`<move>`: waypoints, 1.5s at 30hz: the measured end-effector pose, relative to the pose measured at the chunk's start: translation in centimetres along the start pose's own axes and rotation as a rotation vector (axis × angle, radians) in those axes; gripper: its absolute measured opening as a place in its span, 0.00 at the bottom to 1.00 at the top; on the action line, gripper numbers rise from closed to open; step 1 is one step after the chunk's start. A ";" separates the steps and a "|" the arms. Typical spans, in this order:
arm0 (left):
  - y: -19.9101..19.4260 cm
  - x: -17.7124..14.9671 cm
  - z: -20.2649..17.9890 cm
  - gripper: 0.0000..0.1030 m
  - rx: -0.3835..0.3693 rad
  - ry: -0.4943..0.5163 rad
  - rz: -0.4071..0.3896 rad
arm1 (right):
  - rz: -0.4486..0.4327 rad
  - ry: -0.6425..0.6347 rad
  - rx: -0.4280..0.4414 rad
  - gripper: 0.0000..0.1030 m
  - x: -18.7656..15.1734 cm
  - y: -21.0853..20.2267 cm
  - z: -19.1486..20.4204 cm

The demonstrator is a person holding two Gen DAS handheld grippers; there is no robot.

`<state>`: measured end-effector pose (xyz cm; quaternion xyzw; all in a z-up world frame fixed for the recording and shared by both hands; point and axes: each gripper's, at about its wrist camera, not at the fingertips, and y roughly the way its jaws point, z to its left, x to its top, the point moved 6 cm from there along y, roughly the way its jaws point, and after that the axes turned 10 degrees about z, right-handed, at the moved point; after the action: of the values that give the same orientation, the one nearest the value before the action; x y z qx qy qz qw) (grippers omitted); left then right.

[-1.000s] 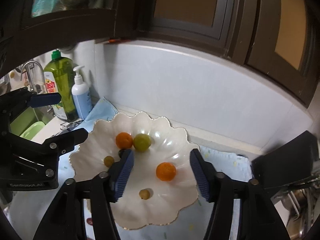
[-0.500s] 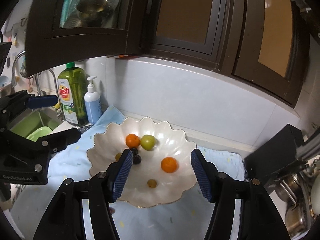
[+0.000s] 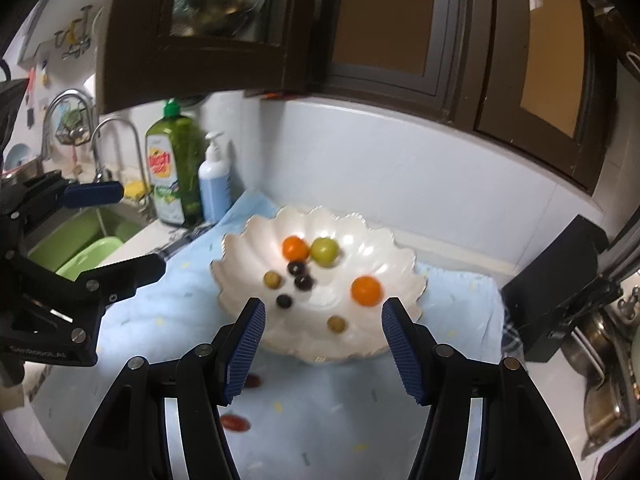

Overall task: Organize fruits
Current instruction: 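Move both open tools back toward the two red dates on the cloth, then grasp one red date with the left tool while the right tool grasps the other date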

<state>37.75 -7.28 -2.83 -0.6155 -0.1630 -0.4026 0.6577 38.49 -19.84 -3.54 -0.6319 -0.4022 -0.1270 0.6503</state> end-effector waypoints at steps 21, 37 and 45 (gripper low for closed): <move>3.3 -6.4 -1.8 0.79 -0.074 0.125 0.111 | 0.122 -0.021 0.067 0.60 -7.0 2.7 4.6; 6.9 -8.4 -4.0 0.64 -0.133 0.278 0.123 | 0.208 -0.059 0.128 0.59 -10.4 6.3 7.0; 9.2 -8.6 -5.3 0.56 -0.209 0.272 0.147 | 0.246 -0.039 0.165 0.45 -11.2 8.2 7.4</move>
<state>37.63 -10.20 -16.19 -0.6306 0.0156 -0.4475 0.6339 34.09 -15.50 -18.01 -0.6230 -0.3433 -0.0006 0.7029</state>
